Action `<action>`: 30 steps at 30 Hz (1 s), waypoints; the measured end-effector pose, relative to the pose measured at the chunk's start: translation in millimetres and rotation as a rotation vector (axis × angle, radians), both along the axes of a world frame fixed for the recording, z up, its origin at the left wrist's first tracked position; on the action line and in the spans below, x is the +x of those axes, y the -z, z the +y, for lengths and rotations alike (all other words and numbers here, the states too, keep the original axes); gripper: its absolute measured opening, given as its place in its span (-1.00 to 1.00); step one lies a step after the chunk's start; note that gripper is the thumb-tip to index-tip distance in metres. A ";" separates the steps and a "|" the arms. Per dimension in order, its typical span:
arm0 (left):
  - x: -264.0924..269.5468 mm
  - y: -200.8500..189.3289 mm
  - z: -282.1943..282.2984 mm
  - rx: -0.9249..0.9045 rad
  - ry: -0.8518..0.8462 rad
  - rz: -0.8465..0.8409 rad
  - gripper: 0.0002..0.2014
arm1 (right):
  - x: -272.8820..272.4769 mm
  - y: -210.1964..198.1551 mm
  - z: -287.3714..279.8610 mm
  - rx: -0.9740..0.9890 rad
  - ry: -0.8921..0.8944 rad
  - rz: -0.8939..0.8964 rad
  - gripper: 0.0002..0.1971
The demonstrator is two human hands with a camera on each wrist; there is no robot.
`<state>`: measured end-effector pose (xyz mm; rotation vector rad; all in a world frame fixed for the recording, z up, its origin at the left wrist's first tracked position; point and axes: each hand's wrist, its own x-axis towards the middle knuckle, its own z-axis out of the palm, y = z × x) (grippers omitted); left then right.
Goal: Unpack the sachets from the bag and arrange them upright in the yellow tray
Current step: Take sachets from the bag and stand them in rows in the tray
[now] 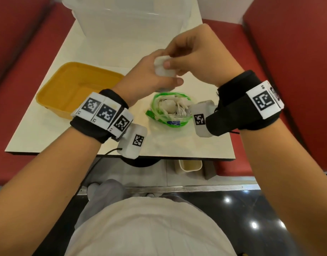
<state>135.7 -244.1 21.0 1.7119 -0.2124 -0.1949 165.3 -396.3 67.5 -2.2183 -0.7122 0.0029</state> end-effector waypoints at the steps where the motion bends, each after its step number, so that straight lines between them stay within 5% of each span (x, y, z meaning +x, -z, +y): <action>1: -1.5 -0.4 -1.7 -0.024 0.013 0.020 -0.62 | 1.1 -0.1 -0.8 0.035 0.003 -0.006 -0.88; 3: -5.1 3.0 -2.4 -0.073 0.009 0.083 -0.81 | 2.6 4.1 -5.9 0.081 0.033 0.000 -0.90; 11: -30.3 25.7 44.1 -0.197 -0.235 0.227 -0.85 | -16.6 56.1 -17.2 0.037 0.221 0.124 -0.93; 20: -65.3 14.9 138.9 -0.386 -0.520 0.281 -0.61 | -57.9 107.6 121.0 -0.342 -0.261 -0.109 -0.54; 25: -60.2 18.0 141.1 -0.329 -0.449 0.349 -0.68 | -48.9 125.1 160.4 -0.677 -0.289 -0.289 -0.83; 30: -46.0 26.5 139.0 -0.332 -0.408 0.405 -0.75 | -35.8 125.4 135.0 -0.790 -0.305 -0.225 -0.82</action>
